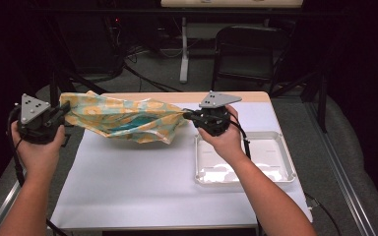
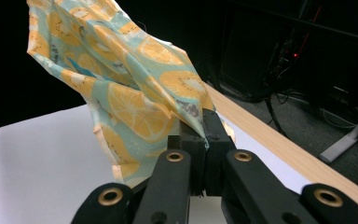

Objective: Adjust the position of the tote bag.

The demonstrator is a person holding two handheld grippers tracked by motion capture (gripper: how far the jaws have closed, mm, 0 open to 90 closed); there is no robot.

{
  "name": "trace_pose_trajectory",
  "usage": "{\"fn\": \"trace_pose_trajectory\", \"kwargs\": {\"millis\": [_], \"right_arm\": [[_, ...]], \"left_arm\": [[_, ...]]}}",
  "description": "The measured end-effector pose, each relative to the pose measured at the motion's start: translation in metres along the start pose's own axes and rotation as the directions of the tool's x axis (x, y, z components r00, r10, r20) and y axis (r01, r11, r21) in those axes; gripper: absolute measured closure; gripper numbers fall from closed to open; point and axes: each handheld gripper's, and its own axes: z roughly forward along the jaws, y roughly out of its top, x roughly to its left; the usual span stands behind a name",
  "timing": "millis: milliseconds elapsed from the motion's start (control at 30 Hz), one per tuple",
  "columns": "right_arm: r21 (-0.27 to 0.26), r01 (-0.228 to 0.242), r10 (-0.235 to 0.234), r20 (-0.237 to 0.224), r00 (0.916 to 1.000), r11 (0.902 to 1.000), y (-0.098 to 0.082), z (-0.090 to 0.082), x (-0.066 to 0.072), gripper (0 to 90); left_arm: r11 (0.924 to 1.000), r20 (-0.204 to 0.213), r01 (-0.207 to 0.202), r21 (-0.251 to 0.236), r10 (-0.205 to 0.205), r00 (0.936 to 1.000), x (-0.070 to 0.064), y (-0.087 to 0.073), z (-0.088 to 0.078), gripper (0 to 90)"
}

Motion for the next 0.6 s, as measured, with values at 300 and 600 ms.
{"fn": "trace_pose_trajectory", "kwargs": {"millis": [300, 600], "right_arm": [[-0.048, 0.002, -0.002, 0.005, 1.0000, 0.9989, 0.019, -0.009, -0.003, 90.0], [-0.071, 0.010, -0.010, -0.006, 0.9999, 0.9975, 0.030, -0.016, 0.000, 90.0]], "left_arm": [[0.9984, -0.018, -0.024, -0.051, 0.023, 0.9996, 0.004, 0.025, -0.012, 90.0], [0.9957, -0.033, -0.024, -0.089, 0.021, 0.9992, 0.008, 0.040, -0.025, 90.0]]}}
